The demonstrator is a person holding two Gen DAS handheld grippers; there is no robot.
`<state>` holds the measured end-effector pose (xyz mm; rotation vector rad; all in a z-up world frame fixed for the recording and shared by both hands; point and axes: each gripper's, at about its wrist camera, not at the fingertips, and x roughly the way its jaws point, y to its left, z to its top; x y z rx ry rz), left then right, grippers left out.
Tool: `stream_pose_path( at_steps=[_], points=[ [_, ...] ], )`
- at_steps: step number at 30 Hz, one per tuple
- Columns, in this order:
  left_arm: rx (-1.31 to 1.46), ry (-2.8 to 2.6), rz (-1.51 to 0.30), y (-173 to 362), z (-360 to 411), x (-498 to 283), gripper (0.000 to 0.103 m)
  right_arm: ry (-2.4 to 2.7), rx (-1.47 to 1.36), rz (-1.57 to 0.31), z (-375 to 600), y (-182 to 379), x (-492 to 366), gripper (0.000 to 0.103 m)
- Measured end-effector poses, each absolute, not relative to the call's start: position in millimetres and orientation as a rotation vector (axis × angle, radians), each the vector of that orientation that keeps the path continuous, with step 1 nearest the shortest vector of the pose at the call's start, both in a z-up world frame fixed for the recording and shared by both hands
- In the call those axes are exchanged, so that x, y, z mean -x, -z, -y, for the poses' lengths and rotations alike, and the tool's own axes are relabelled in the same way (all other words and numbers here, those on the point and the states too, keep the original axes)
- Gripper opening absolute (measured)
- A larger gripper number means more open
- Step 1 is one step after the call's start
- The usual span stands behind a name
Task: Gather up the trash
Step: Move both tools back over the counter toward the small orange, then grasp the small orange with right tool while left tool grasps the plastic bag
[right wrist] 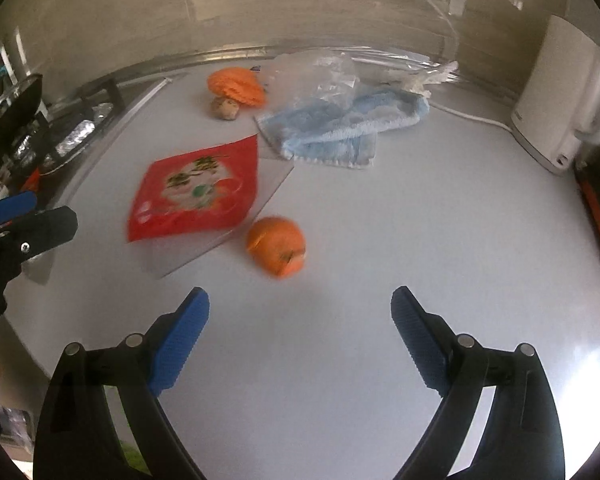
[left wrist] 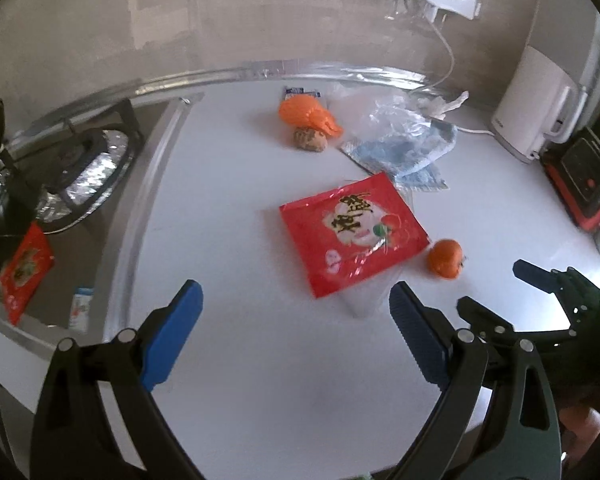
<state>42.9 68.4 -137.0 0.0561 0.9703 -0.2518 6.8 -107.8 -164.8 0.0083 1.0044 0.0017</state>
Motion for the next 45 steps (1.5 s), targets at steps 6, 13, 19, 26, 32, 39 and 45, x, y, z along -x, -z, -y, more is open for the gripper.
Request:
stream_pose_path(
  at_steps=[6, 13, 19, 26, 32, 39, 45],
  points=[
    [-0.07, 0.245, -0.998, 153, -48, -62, 0.09, -0.047, -0.01, -1.003, 118, 181, -32, 0.092],
    [-0.06, 0.255, -1.032, 165, -36, -74, 0.09, -0.135, -0.033, -1.01, 123, 187, -39, 0.037],
    [-0.042, 0.257, -1.026, 161, -25, -84, 0.094, -0.163, -0.129, -1.016, 138, 183, -36, 0.028],
    [-0.07, 0.302, -0.945, 135, 19, -128, 0.094, -0.14, -0.192, -0.99, 166, 168, -27, 0.028],
    [-0.095, 0.296, -0.949, 143, 69, -192, 0.094, -0.121, -0.208, -0.982, 184, 164, -25, 0.028],
    [-0.141, 0.225, -1.06, 180, 104, -246, 0.03, -0.103, -0.245, -0.99, 205, 168, -18, 0.028],
    [-0.134, 0.258, -1.032, 171, 96, -226, 0.007, -0.083, -0.242, -0.973, 203, 162, -14, 0.028]
  ],
)
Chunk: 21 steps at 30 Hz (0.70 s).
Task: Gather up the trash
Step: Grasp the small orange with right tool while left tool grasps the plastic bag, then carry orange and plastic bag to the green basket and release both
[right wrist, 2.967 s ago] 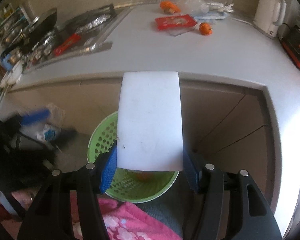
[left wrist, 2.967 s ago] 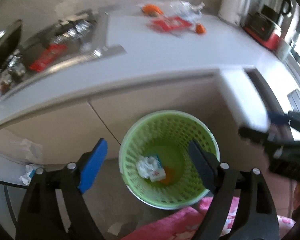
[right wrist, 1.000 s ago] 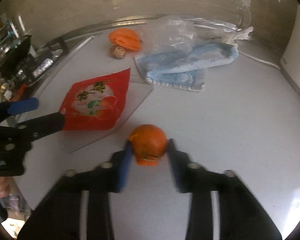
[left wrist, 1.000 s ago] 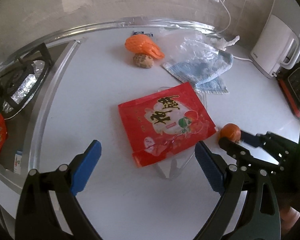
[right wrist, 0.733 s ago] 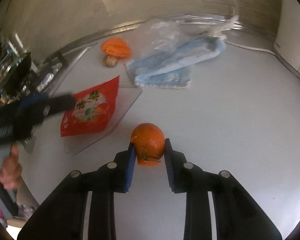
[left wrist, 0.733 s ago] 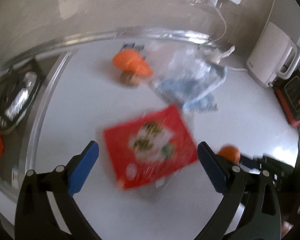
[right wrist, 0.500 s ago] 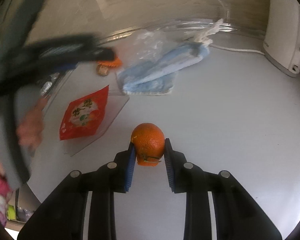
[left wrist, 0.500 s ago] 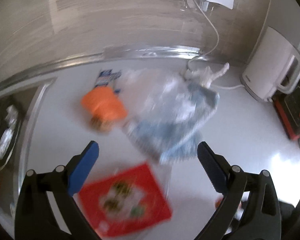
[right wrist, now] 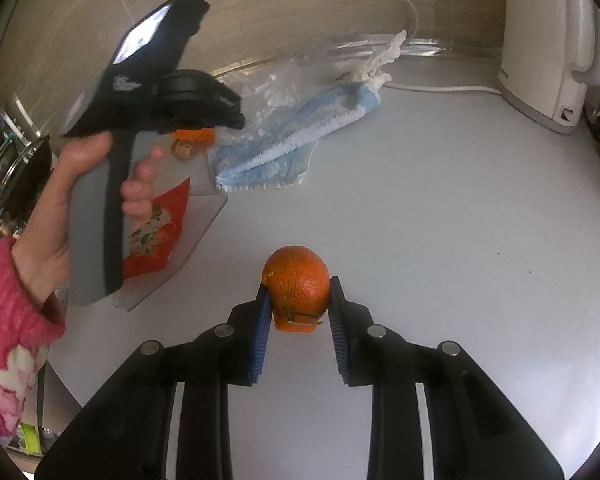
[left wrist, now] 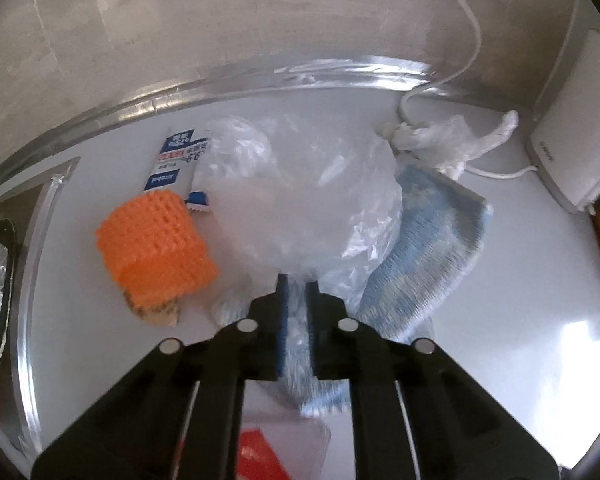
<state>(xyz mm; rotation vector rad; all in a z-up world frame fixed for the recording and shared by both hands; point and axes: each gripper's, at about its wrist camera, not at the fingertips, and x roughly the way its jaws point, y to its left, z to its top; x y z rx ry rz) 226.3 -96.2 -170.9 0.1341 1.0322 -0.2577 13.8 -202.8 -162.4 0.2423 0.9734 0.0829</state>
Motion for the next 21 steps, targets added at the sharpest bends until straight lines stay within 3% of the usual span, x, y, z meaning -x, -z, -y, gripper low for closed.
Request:
stream_pose_path(
  at_steps=[11, 21],
  points=[
    [-0.122, 0.294, -0.931, 104, 22, -94, 0.007, -0.08, -0.182, -0.932, 156, 127, 36, 0.028],
    [-0.175, 0.335, -0.95, 99, -91, 70, 0.007, -0.184, -0.133, -0.987, 53, 127, 135, 0.028]
  ],
)
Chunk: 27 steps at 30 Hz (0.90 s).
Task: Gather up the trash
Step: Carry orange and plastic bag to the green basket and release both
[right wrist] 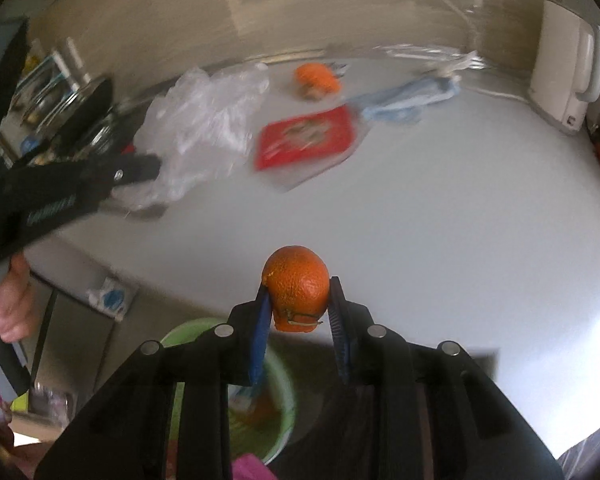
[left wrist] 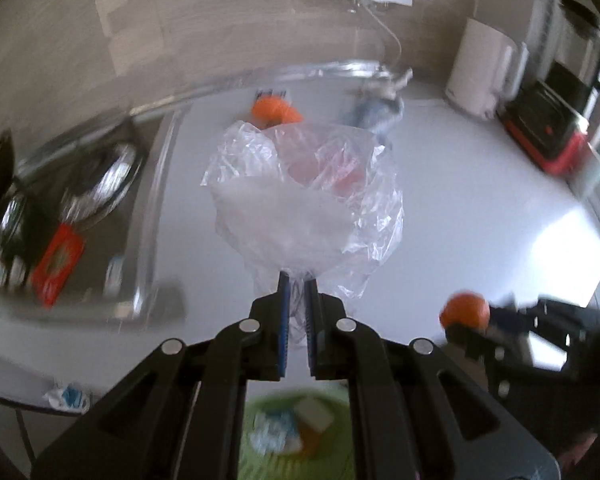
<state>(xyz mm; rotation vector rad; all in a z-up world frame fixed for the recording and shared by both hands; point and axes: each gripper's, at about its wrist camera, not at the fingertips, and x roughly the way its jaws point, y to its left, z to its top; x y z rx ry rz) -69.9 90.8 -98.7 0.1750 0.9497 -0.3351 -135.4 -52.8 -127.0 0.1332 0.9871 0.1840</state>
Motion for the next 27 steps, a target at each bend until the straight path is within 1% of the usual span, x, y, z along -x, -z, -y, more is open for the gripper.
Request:
stream_pose_path(
  at_steps=[3, 9, 14, 21, 22, 23, 24, 25, 26, 27],
  points=[
    [-0.195, 0.342, -0.975, 111, -123, 117, 0.007, -0.199, -0.125, -1.007, 23, 130, 163, 0.028],
    [-0.223, 0.374, -1.023, 139, -171, 185, 0.007, -0.217, -0.101, -1.046, -22, 141, 204, 0.028],
    [-0.271, 0.385, -1.097, 172, -192, 213, 0.007, -0.2, -0.094, -1.069, -41, 148, 222, 0.028],
    [-0.334, 0.486, -1.334, 246, -199, 218, 0.008, -0.158, -0.075, -1.087, -54, 154, 228, 0.028],
    [-0.33, 0.484, -1.365, 254, -199, 217, 0.011, -0.158, -0.075, -1.09, -55, 155, 228, 0.028],
    [-0.326, 0.495, -1.385, 258, -200, 216, 0.02, -0.158, -0.074, -1.093, -57, 156, 228, 0.028],
    [-0.311, 0.498, -1.401, 261, -202, 214, 0.036, -0.155, -0.071, -1.096, -59, 157, 229, 0.028],
    [-0.305, 0.494, -1.4, 261, -203, 213, 0.045, -0.152, -0.069, -1.1, -60, 158, 229, 0.028],
    [-0.3, 0.489, -1.387, 258, -206, 212, 0.057, -0.15, -0.069, -1.105, -61, 159, 230, 0.028],
    [-0.293, 0.486, -1.376, 256, -207, 211, 0.063, -0.15, -0.071, -1.111, -62, 161, 230, 0.028]
  ],
)
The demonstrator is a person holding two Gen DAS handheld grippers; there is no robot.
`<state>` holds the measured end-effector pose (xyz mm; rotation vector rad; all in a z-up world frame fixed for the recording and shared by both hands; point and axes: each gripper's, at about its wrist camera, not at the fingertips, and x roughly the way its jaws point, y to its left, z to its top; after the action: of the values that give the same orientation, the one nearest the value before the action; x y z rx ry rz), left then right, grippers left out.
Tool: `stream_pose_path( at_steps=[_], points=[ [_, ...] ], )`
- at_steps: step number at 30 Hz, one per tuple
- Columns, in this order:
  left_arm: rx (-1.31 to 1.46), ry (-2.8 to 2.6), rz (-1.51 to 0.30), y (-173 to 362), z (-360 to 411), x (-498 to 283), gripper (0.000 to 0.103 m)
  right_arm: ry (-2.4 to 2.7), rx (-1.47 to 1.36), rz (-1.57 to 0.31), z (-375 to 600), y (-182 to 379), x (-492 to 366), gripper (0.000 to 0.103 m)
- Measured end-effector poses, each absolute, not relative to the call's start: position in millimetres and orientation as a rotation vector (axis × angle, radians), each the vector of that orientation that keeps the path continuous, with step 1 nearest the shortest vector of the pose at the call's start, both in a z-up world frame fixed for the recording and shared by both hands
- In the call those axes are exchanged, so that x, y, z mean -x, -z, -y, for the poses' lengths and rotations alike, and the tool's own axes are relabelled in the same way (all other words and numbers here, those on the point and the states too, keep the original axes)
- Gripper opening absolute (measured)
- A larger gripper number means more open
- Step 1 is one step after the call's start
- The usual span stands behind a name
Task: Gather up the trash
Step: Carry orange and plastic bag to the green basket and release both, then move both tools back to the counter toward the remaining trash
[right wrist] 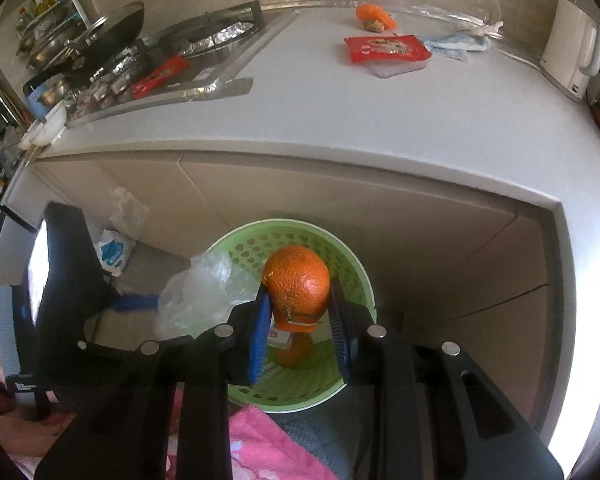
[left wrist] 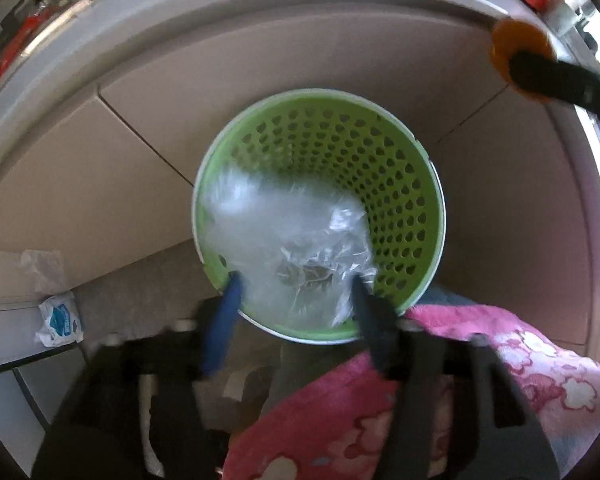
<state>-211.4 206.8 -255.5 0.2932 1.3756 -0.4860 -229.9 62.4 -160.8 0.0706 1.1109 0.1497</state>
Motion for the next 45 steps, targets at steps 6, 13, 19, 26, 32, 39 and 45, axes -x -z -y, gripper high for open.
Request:
stream_pose_path(
  at_steps=[6, 13, 19, 26, 32, 39, 45],
  points=[
    [-0.24, 0.439, -1.275, 230, -215, 205, 0.077, -0.151, -0.064, -1.127, -68, 163, 228, 0.028],
    [-0.15, 0.326, -1.064, 179, -243, 192, 0.091, -0.207, -0.027, -1.142, -80, 168, 224, 0.03],
    [-0.128, 0.252, -1.005, 160, -254, 179, 0.091, -0.249, 0.04, -1.168, -97, 181, 222, 0.071],
    [-0.1, 0.239, -1.021, 164, -250, 163, 0.091, -0.253, 0.047, -1.175, -92, 180, 215, 0.076],
    [-0.127, 0.27, -0.989, 147, -217, 143, 0.091, -0.232, 0.023, -1.141, -62, 165, 194, 0.078],
    [-0.137, 0.281, -0.878, 108, -159, 81, 0.095, -0.143, -0.004, -1.052, 11, 137, 132, 0.083],
    [-0.112, 0.244, -0.848, 90, -103, -4, 0.095, -0.051, -0.048, -0.965, 86, 121, 54, 0.088]
  ],
)
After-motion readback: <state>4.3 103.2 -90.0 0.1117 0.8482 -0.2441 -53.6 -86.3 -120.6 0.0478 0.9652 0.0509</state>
